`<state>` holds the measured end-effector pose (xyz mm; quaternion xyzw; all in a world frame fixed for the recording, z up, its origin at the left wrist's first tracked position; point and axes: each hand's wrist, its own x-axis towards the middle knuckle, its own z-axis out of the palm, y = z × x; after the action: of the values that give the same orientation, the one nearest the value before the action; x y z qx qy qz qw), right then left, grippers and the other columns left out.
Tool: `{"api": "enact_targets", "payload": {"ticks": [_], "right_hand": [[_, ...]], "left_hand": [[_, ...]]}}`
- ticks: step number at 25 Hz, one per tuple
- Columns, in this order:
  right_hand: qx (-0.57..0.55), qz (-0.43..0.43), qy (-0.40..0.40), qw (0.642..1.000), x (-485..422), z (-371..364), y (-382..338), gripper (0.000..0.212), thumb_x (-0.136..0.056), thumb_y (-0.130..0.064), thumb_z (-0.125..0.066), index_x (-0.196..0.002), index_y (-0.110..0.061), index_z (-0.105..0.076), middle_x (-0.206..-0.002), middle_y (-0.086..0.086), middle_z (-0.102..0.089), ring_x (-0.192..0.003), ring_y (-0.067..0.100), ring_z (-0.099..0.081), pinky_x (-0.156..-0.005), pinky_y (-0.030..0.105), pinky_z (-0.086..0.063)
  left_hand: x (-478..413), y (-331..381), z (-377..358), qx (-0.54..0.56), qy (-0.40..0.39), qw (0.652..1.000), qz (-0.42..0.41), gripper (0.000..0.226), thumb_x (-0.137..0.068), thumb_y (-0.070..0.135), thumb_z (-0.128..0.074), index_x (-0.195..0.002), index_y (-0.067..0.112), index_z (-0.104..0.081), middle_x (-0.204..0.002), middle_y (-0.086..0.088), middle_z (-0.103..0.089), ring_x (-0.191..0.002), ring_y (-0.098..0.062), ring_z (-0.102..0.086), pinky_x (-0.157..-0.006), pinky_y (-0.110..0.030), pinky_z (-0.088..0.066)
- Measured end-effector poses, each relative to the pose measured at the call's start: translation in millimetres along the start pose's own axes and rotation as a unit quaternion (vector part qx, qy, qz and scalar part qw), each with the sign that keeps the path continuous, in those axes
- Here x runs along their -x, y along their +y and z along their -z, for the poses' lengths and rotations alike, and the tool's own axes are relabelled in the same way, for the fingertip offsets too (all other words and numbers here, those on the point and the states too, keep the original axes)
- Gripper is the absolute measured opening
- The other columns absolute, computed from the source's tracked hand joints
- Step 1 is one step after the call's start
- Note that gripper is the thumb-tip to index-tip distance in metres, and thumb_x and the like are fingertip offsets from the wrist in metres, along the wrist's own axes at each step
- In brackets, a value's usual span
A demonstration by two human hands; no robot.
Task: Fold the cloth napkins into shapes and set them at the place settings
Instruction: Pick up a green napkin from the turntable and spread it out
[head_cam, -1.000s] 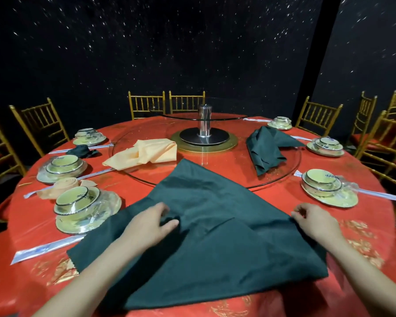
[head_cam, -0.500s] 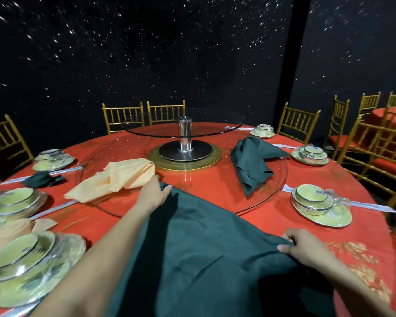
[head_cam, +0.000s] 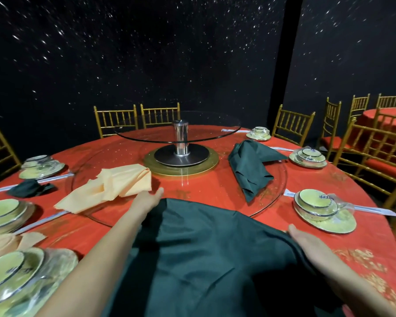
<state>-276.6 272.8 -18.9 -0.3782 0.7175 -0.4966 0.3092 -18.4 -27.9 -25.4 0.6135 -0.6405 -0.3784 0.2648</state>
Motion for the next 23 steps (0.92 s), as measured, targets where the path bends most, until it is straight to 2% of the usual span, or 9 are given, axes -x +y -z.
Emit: {"api": "enact_targets", "payload": {"ticks": [3,5,7,9,12,15,17,20,23], "right_hand": [[-0.029,-0.051,-0.046,0.997,-2.9,1.6,2.9,0.042,-0.081,-0.040,-0.068,-0.072,0.000,-0.068,-0.068,0.013,-0.069,-0.055,0.014,-0.057,-0.050,0.021,-0.042],[-0.017,-0.056,-0.080,0.995,-3.7,-0.1,4.7,0.029,-0.082,-0.026,-0.072,-0.072,0.000,-0.066,-0.063,0.010,-0.067,-0.051,0.012,-0.056,-0.048,0.018,-0.042],[-0.003,-0.056,-0.093,0.994,-3.3,0.3,4.0,0.019,-0.082,-0.013,-0.072,-0.068,-0.005,-0.060,-0.053,0.005,-0.058,-0.044,0.010,-0.048,-0.044,0.018,-0.036],[-0.011,-0.048,-0.119,0.992,0.2,0.3,1.5,0.024,-0.069,-0.022,-0.078,-0.068,-0.011,-0.057,-0.059,0.009,-0.050,-0.053,0.017,-0.044,-0.050,0.024,-0.030],[-0.155,-0.064,-0.159,0.973,7.1,1.5,-0.2,0.021,-0.057,-0.013,-0.071,-0.066,-0.015,-0.051,-0.070,0.014,-0.048,-0.063,0.021,-0.046,-0.054,0.030,-0.032],[-0.217,-0.015,-0.173,0.961,12.5,3.0,-9.5,0.033,-0.066,0.007,-0.059,-0.057,-0.019,-0.041,-0.060,0.007,-0.040,-0.047,0.012,-0.041,-0.042,0.019,-0.032],[-0.212,0.022,-0.165,0.963,13.1,3.9,-13.8,0.035,-0.076,0.021,-0.053,-0.067,-0.012,-0.042,-0.059,0.009,-0.048,-0.046,0.013,-0.048,-0.041,0.018,-0.039],[-0.188,0.061,-0.139,0.970,11.9,6.6,-17.1,0.044,-0.081,0.023,-0.047,-0.101,-0.015,-0.059,-0.086,0.015,-0.067,-0.072,0.026,-0.065,-0.061,0.029,-0.056],[-0.099,0.122,-0.080,0.984,8.2,8.4,-21.0,0.059,-0.080,0.024,-0.049,-0.085,-0.029,-0.073,-0.091,0.003,-0.067,-0.082,0.010,-0.063,-0.070,0.017,-0.051]], "left_hand": [[11.8,-0.2,11.0,-0.009,0.010,1.000,-0.016,0.049,-0.094,0.037,-0.053,-0.121,-0.004,-0.055,-0.120,-0.019,-0.058,-0.113,-0.033,-0.054,-0.092,-0.034,-0.041],[19.6,-3.5,14.1,0.018,0.015,0.996,-0.081,0.032,-0.090,0.020,-0.062,-0.117,0.004,-0.059,-0.114,-0.013,-0.061,-0.101,-0.025,-0.058,-0.088,-0.031,-0.043],[30.0,-7.5,16.9,0.053,0.004,0.986,-0.155,0.042,-0.089,0.003,-0.059,-0.129,0.012,-0.052,-0.124,-0.007,-0.054,-0.111,-0.017,-0.050,-0.093,-0.026,-0.039],[41.6,-9.5,21.0,0.043,0.000,0.970,-0.240,0.054,-0.089,-0.008,-0.050,-0.137,0.015,-0.046,-0.130,0.003,-0.046,-0.119,-0.013,-0.040,-0.098,-0.020,-0.030],[44.1,-13.0,27.7,0.006,0.002,0.948,-0.319,0.058,-0.083,-0.016,-0.043,-0.132,0.014,-0.053,-0.130,0.006,-0.048,-0.126,-0.010,-0.040,-0.100,-0.010,-0.024],[46.7,-11.0,35.0,0.002,0.022,0.948,-0.318,0.051,-0.084,-0.016,-0.041,-0.120,0.012,-0.063,-0.124,-0.001,-0.058,-0.121,-0.014,-0.049,-0.099,-0.014,-0.030],[48.9,-6.7,37.4,0.016,0.038,0.949,-0.313,0.047,-0.085,-0.015,-0.042,-0.121,0.007,-0.061,-0.127,-0.007,-0.057,-0.121,-0.015,-0.048,-0.102,-0.020,-0.029],[50.5,-3.3,38.5,0.027,0.050,0.951,-0.304,0.045,-0.086,-0.012,-0.046,-0.128,0.003,-0.055,-0.133,-0.011,-0.053,-0.124,-0.016,-0.044,-0.102,-0.019,-0.027],[49.2,-1.8,37.9,0.016,0.062,0.949,-0.308,0.046,-0.086,-0.008,-0.052,-0.131,0.004,-0.053,-0.137,-0.012,-0.050,-0.129,-0.022,-0.043,-0.104,-0.020,-0.027]]}}
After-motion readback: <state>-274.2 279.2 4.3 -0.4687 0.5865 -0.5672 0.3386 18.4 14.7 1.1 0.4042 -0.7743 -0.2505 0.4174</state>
